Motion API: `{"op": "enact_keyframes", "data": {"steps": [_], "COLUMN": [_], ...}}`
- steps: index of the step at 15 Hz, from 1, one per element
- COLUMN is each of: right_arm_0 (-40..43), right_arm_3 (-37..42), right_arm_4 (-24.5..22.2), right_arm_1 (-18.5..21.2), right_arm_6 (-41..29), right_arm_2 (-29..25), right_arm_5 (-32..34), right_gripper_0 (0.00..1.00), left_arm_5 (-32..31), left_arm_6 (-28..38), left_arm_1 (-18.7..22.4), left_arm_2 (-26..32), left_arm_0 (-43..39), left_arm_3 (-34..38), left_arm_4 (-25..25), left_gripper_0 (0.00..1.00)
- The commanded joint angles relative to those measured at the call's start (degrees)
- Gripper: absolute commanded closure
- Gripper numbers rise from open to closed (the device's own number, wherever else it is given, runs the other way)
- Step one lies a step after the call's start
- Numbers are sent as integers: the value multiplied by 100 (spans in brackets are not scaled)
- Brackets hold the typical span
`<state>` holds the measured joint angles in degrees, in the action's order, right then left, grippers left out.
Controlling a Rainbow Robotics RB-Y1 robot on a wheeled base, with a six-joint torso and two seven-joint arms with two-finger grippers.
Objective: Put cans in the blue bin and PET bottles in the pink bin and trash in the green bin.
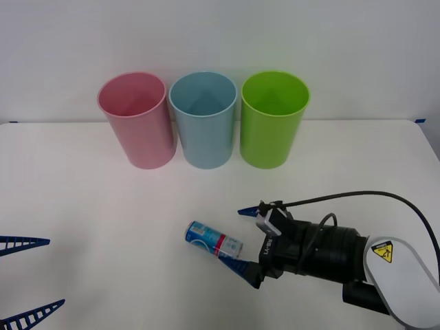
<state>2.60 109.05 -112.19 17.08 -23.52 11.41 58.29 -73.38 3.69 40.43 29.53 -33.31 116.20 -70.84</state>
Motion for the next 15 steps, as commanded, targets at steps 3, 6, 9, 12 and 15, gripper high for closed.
{"op": "enact_keyframes", "data": {"steps": [3,6,9,12,15], "right_arm_0": [-163,-172,-172,-172,-199], "right_arm_3": [266,521,670,679,732], "right_arm_4": [-892,-1463,-1903,-2158,-2606], "right_arm_1": [-3,-3,6,-3,-3], "right_arm_6": [-733,-1172,-1401,-1427,-1515], "right_arm_2": [388,678,854,863,977], "right_arm_5": [-20,-20,-20,-20,-11], "right_gripper_0": [0,0,0,0,0], "left_arm_5": [0,0,0,0,0], "left_arm_6": [0,0,0,0,0], "left_arm_1": [0,0,0,0,0], "left_arm_2": [0,0,0,0,0], "left_arm_0": [0,0,0,0,0], "left_arm_3": [-1,-1,-1,-1,-1], "left_arm_4": [0,0,0,0,0], "left_gripper_0": [0,0,0,0,0]}}
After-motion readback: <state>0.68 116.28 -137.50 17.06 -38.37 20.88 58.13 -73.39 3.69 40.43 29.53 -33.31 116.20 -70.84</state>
